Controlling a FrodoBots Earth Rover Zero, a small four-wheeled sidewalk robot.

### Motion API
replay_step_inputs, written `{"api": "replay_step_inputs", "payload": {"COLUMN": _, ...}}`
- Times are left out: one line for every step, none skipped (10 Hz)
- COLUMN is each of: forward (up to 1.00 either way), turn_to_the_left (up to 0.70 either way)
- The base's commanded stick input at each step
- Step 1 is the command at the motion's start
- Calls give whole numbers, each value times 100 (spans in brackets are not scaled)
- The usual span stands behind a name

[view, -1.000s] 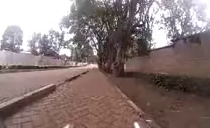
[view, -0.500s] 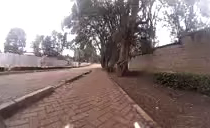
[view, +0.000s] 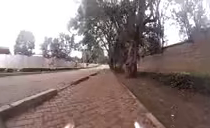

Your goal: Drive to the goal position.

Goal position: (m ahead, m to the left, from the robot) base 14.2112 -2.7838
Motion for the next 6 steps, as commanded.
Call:
{"api": "replay_step_inputs", "payload": {"forward": 50, "turn_to_the_left": 0}}
{"api": "replay_step_inputs", "payload": {"forward": 50, "turn_to_the_left": 0}}
{"api": "replay_step_inputs", "payload": {"forward": 50, "turn_to_the_left": 0}}
{"api": "replay_step_inputs", "payload": {"forward": 50, "turn_to_the_left": 20}}
{"api": "replay_step_inputs", "payload": {"forward": 50, "turn_to_the_left": 11}}
{"api": "replay_step_inputs", "payload": {"forward": 50, "turn_to_the_left": 3}}
